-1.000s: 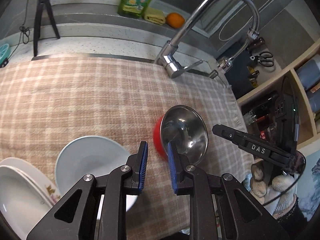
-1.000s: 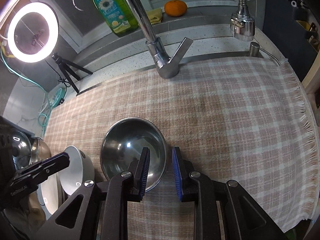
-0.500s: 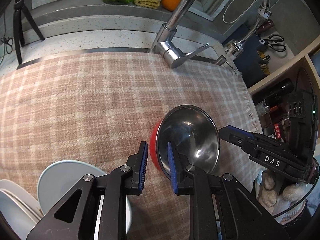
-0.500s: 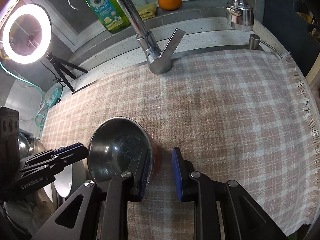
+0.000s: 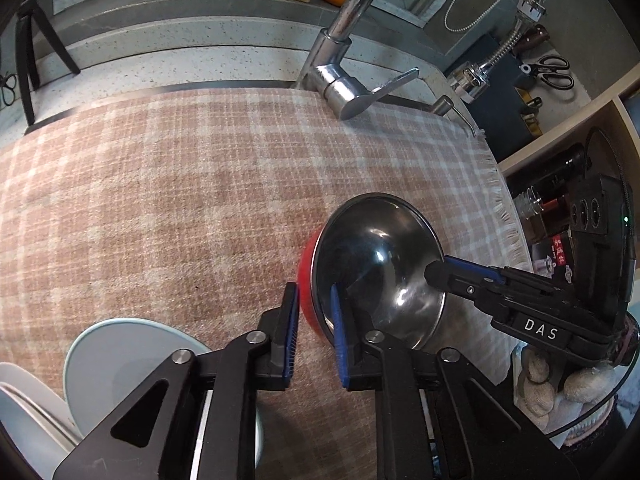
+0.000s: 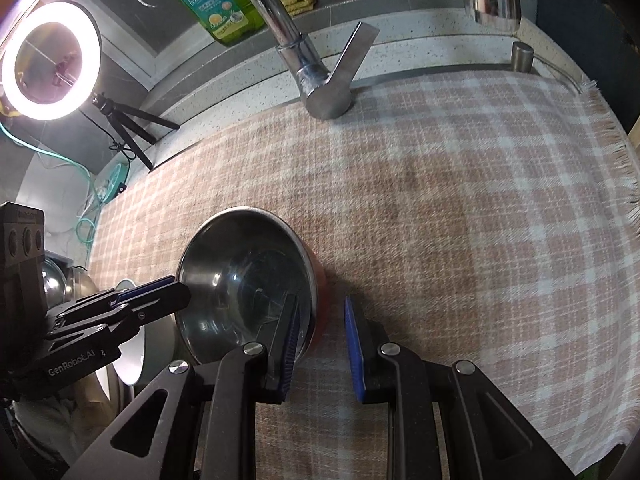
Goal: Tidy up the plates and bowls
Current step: 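Lift and carry the red steel bowl toward the large steel bowl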
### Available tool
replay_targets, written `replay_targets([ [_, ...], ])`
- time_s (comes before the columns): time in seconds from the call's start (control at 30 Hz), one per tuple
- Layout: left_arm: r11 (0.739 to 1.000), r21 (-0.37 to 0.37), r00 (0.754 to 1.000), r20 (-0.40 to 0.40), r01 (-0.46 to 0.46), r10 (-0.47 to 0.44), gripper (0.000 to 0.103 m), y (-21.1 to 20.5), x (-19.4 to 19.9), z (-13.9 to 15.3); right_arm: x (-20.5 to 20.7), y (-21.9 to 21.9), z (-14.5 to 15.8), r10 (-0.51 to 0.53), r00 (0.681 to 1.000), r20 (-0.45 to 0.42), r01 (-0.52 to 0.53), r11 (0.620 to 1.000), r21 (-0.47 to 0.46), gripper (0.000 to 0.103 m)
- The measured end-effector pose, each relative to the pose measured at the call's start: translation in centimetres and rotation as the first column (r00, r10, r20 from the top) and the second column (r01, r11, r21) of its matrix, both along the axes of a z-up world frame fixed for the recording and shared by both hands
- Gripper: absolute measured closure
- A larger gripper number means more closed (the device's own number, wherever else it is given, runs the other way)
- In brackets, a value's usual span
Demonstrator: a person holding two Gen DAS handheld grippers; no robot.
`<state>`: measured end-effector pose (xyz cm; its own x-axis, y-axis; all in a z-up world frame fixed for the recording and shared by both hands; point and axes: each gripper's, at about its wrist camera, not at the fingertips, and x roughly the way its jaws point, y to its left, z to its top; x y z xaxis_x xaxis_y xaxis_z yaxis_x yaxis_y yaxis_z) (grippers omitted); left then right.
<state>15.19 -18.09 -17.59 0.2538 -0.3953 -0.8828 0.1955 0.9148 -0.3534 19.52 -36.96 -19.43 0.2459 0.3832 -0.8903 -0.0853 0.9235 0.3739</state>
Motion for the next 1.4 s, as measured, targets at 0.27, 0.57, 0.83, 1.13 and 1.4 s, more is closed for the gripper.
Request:
replay_targets([
  [0.27,1.0,-0.003,1.0,-0.007,0.016,-0.016,0.094,-0.4,0.0,-0.5,-0.1,0.1,-0.2,-0.012,1.0,-0.011,0.012,1.0,0.012,0.095],
  [0.57,1.0,-0.026,1.0,0.025,-0.004,0.005,0.094,0.7,-0.5,0.9,-0.5,1.0,1.6,-0.009,1.0,0.025,0.009,1.0,-0.01,0.095],
  [0.83,0.997,-0.057,0.995,0.089,-0.043,0.048,0.094,3.6,-1.4,3.8,-0.7,3.5,5.2,0.028,0.996,0.09,-0.027,0.999,-0.021,0.095],
  [1.13,0.992,-0.065,0.982,0.147,-0.111,0.12,0.094,8.6,-3.0,6.5,-1.3,8.5,7.7,0.101,0.987,0.128,-0.099,0.995,-0.018,0.095],
  [1.4,0.979,-0.068,0.963,0.179,-0.193,0.203,0.094,13.6,-4.9,8.0,-2.1,14.3,9.4,0.178,0.971,0.159,-0.178,0.984,-0.013,0.095],
])
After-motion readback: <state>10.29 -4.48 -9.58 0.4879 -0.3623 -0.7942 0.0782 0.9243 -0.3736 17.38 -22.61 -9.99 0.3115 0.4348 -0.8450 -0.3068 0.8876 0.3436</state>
